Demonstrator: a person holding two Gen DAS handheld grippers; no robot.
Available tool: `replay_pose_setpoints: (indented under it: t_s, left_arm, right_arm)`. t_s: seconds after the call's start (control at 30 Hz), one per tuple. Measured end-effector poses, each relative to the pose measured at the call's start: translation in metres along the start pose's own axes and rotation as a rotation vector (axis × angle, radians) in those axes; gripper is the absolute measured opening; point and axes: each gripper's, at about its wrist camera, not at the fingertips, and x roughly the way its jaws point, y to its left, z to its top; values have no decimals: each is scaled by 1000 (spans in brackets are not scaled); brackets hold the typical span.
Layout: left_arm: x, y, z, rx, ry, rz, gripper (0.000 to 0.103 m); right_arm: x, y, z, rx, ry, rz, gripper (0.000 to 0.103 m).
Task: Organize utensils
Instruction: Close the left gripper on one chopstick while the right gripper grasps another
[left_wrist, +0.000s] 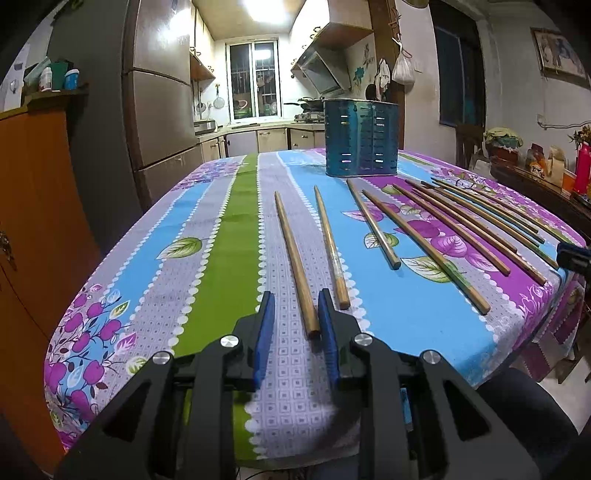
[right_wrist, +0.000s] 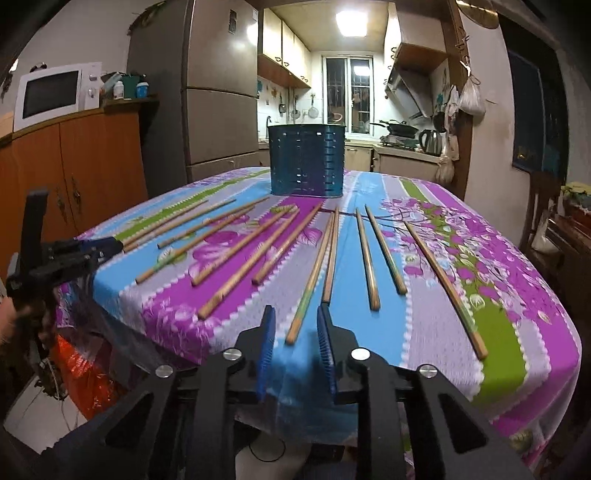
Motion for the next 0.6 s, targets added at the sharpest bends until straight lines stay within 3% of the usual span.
replay_pose_setpoints:
  t_s: [0.27,0.53,0.6]
  left_arm:
    - [-2,-1,-4,-9,-22,14,22]
    - [-2,-10,-9,31,-71,41,8]
    - [-3,-12,-10,29,-79,48,7]
  right_arm:
    - [4,1,-8,23,-19,-30,20]
    - [5,6,-14,22,-75,-70,19]
    - [5,8,-15,26,-87,-67,9]
